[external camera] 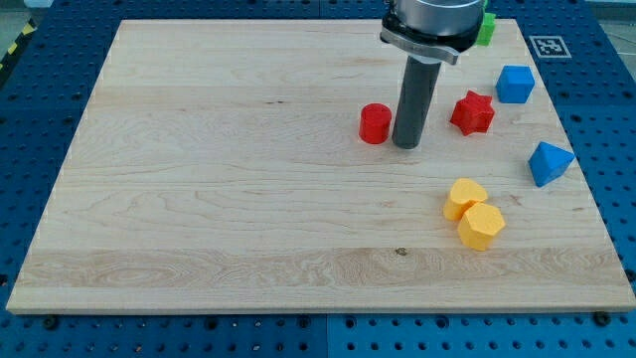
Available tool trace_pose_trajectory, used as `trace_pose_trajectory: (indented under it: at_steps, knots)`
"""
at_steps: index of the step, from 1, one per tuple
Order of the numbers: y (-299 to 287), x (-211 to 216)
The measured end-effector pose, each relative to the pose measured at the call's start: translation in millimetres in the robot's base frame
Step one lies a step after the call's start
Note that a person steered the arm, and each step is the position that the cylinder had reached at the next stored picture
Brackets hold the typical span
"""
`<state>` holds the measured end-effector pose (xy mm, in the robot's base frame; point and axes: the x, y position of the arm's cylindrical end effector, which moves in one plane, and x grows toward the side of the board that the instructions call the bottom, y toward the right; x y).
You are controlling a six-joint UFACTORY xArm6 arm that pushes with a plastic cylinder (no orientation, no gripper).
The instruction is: Move the red star close to the blue cube
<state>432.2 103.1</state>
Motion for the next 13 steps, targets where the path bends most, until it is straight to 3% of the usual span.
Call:
trace_pose_trajectory:
  at_steps: [13]
  knots:
    - [113.6,-6.1]
